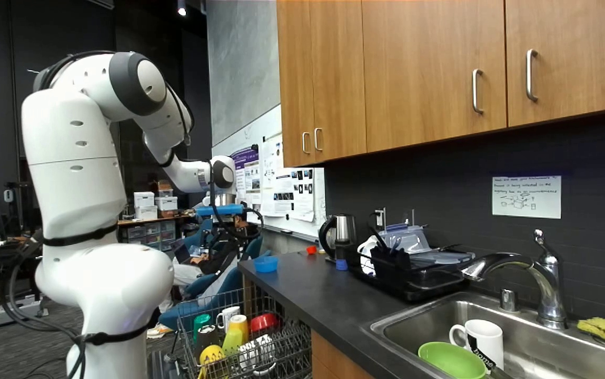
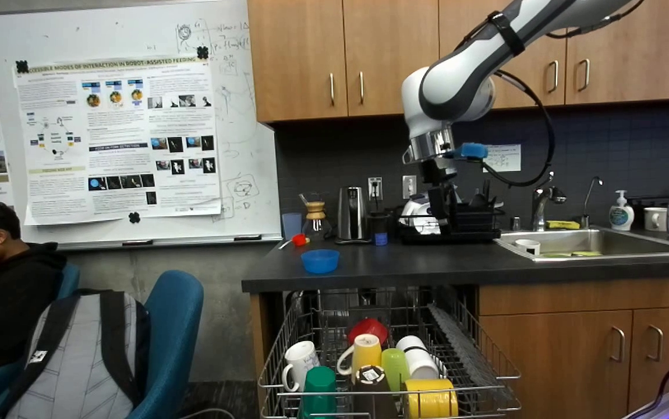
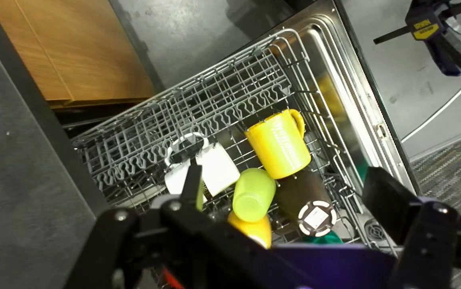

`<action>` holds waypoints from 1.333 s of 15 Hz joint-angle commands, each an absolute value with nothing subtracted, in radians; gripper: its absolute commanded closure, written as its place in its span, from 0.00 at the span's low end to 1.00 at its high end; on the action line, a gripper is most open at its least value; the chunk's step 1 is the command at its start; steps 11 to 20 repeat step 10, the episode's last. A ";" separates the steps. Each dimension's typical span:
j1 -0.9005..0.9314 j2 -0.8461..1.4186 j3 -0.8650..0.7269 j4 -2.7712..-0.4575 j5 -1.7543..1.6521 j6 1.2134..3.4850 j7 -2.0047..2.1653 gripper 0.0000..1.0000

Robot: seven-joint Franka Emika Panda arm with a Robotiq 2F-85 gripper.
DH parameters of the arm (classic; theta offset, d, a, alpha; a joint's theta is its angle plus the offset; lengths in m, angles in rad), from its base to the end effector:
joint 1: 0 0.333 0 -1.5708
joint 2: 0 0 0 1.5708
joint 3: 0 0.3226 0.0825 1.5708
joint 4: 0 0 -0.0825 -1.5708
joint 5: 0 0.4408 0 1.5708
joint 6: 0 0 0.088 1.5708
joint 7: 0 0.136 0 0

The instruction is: Lift the green cup in the dish washing rack and place it on the far right of the dish washing rack

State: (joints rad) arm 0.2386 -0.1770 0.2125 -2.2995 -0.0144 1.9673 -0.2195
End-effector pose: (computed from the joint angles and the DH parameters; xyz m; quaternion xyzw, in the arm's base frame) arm 0.4591 0.2200 0.3544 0.9410 0.3281 -0.0762 0.0338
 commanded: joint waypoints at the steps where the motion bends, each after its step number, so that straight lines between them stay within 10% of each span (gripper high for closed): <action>1: 0.223 -0.210 0.198 -2.277 -0.022 1.949 -0.190 0.00; 20: 0.220 -0.227 0.188 -2.270 -0.010 1.965 -0.139 0.00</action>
